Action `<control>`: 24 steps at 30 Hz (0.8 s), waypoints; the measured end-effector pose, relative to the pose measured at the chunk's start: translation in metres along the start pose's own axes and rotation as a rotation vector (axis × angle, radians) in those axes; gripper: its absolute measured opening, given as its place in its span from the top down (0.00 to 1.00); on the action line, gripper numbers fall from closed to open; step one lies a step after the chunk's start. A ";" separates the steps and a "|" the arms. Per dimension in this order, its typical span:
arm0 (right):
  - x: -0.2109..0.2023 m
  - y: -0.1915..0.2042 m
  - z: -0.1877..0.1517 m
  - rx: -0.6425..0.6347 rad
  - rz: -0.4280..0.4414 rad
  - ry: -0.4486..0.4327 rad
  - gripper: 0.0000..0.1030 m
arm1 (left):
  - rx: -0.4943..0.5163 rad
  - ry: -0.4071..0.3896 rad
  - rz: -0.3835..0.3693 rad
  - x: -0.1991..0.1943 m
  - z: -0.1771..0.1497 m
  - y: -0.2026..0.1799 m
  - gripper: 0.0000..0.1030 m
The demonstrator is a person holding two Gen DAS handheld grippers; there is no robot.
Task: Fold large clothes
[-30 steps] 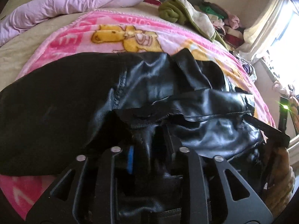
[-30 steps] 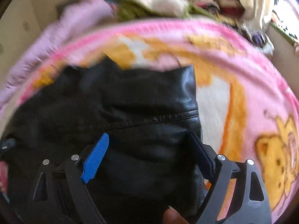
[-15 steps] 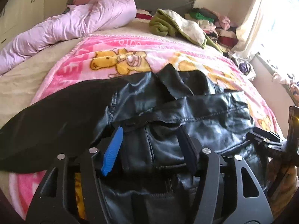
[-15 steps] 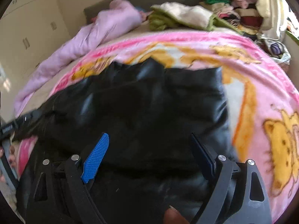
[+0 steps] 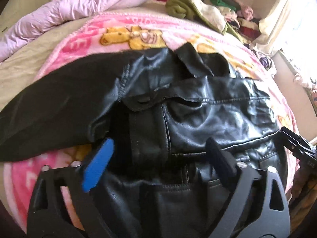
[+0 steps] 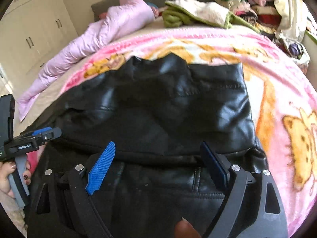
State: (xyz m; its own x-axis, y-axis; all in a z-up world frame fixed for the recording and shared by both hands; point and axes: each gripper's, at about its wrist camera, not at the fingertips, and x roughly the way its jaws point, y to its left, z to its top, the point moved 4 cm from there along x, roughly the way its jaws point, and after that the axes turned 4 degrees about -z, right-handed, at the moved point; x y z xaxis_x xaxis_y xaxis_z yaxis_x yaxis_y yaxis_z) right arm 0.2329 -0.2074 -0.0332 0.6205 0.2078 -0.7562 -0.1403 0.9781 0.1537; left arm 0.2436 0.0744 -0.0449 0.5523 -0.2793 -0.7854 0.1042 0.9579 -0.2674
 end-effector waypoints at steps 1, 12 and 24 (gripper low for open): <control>-0.005 0.004 0.002 -0.002 0.014 -0.010 0.10 | -0.006 -0.013 0.003 -0.007 0.000 0.001 0.09; -0.040 0.071 0.023 -0.090 0.103 -0.103 0.06 | -0.100 -0.113 0.096 -0.059 -0.003 0.056 0.09; -0.027 0.152 0.041 -0.175 0.134 -0.136 0.06 | -0.231 -0.168 0.151 -0.097 -0.022 0.136 0.09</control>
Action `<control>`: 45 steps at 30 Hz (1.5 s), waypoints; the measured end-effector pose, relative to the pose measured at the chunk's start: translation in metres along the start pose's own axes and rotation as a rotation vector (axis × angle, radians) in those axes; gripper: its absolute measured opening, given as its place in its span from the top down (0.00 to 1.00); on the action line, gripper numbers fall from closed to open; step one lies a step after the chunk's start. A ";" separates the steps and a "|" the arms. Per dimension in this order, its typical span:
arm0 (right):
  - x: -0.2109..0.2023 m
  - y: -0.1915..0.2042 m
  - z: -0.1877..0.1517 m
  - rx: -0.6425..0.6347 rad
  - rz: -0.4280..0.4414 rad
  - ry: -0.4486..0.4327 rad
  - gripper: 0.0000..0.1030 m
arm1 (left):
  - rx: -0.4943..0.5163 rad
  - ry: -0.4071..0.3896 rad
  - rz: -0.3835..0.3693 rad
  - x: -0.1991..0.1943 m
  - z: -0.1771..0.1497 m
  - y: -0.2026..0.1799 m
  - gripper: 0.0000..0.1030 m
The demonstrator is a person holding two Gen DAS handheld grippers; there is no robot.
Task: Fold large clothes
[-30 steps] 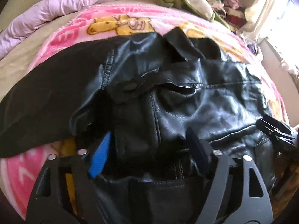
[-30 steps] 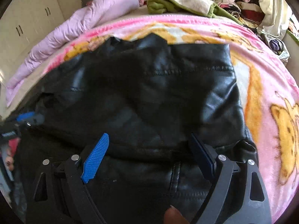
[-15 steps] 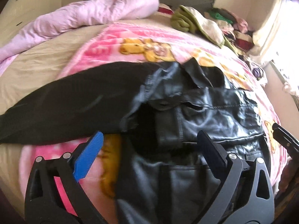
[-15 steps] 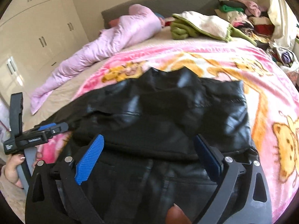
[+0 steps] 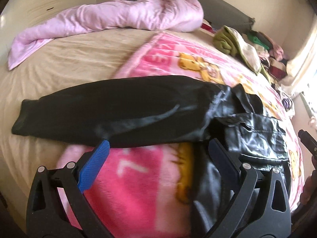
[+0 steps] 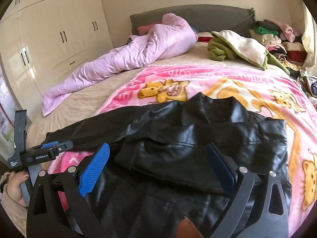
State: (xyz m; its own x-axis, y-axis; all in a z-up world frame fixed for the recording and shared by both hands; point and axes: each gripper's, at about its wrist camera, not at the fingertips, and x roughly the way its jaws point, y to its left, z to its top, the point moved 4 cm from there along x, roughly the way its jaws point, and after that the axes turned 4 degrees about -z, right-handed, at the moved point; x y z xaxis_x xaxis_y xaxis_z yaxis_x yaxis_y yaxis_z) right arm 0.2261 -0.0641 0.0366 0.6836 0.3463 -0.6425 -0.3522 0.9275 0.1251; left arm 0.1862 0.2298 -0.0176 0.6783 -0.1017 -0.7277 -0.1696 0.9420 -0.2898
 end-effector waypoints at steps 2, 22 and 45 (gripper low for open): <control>0.006 0.007 0.002 -0.004 0.009 0.006 0.06 | -0.024 -0.007 0.009 -0.003 0.000 0.014 0.09; 0.074 0.094 -0.009 -0.107 0.067 0.104 0.06 | -0.315 -0.046 0.055 -0.002 -0.007 0.142 0.09; 0.051 0.029 -0.047 0.031 0.016 0.131 0.05 | -0.521 -0.233 -0.005 -0.006 0.025 0.197 0.97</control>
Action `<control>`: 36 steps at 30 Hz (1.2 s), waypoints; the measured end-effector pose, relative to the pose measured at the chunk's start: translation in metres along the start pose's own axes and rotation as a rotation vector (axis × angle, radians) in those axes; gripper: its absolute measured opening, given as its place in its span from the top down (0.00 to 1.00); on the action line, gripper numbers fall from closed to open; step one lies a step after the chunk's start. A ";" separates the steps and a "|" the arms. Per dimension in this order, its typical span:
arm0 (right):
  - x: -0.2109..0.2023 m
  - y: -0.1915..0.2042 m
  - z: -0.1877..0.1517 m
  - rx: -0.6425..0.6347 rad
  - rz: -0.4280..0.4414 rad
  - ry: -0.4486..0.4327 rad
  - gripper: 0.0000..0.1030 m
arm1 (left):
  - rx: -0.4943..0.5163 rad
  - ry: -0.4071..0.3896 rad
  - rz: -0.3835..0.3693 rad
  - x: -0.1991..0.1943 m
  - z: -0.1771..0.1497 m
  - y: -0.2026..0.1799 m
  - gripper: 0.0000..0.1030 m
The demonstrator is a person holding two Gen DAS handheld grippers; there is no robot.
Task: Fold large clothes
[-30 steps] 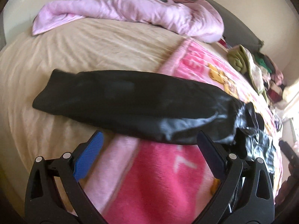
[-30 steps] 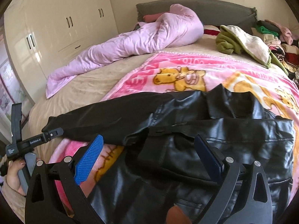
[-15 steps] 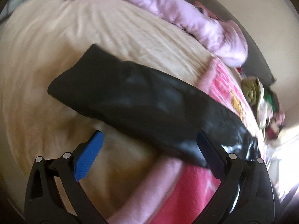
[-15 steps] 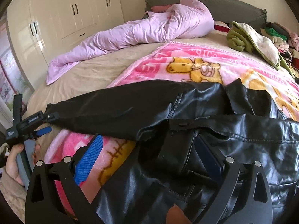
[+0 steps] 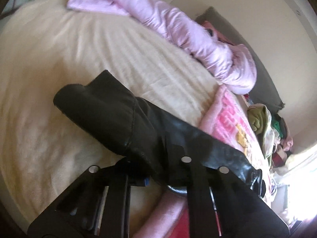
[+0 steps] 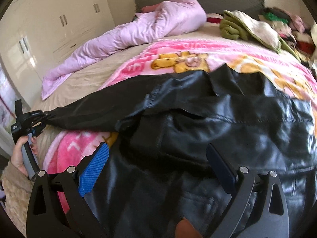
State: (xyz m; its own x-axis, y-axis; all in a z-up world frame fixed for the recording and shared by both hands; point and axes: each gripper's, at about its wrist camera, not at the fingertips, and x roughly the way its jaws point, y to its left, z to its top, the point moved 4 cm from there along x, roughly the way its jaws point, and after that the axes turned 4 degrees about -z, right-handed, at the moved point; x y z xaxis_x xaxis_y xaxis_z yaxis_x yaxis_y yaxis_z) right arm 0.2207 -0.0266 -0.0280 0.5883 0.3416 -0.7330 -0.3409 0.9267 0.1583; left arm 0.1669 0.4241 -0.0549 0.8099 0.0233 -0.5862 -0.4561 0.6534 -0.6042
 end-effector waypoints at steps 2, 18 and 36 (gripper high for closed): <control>-0.008 -0.013 -0.006 0.041 0.004 0.002 0.05 | 0.039 -0.039 -0.027 -0.013 0.004 -0.018 0.99; -0.079 -0.100 -0.031 0.192 -0.071 -0.117 0.05 | 0.316 -0.207 -0.253 -0.100 0.005 -0.203 1.00; -0.137 -0.196 -0.055 0.384 -0.110 -0.220 0.05 | 0.598 -0.045 -0.478 -0.086 -0.111 -0.356 1.00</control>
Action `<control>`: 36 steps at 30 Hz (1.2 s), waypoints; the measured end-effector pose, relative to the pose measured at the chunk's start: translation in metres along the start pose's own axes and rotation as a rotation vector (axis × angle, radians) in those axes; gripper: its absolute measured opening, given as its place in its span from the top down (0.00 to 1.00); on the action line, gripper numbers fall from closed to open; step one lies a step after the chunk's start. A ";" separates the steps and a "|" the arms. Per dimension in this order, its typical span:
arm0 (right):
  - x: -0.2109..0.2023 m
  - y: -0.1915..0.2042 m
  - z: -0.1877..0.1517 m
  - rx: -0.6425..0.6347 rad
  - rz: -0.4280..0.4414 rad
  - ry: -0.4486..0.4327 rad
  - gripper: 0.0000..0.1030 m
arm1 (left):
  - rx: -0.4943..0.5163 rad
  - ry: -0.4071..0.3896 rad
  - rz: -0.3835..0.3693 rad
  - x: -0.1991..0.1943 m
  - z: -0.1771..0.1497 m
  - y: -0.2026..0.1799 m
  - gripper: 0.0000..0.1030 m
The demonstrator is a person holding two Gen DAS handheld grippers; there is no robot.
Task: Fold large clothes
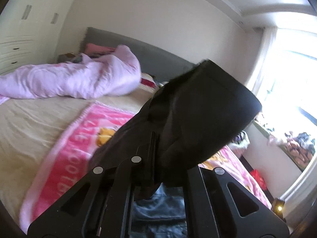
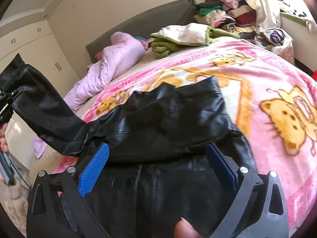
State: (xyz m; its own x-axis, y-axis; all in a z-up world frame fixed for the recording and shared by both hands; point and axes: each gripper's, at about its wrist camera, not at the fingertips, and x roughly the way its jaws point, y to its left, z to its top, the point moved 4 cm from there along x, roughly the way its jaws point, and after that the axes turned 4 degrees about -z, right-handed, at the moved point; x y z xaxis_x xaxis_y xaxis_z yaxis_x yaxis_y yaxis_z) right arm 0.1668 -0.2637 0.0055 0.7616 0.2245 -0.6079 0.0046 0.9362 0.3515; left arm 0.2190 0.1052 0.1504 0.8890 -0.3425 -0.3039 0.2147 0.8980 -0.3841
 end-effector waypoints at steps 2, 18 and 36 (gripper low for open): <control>-0.001 -0.010 0.002 0.019 -0.005 0.000 0.05 | 0.015 0.020 -0.030 0.009 -0.010 -0.016 1.00; -0.011 -0.062 0.009 0.125 -0.079 -0.021 0.05 | 0.227 0.271 -0.163 0.085 -0.115 -0.100 0.99; 0.041 -0.061 0.017 0.177 0.018 0.128 0.05 | 0.487 0.559 -0.062 0.120 -0.224 -0.114 0.15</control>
State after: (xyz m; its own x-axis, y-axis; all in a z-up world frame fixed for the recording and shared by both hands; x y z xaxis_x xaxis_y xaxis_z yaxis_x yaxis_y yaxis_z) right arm 0.2088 -0.3163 -0.0292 0.6738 0.2837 -0.6823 0.1140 0.8724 0.4754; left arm 0.2101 -0.0998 -0.0378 0.5590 -0.3692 -0.7424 0.5281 0.8489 -0.0245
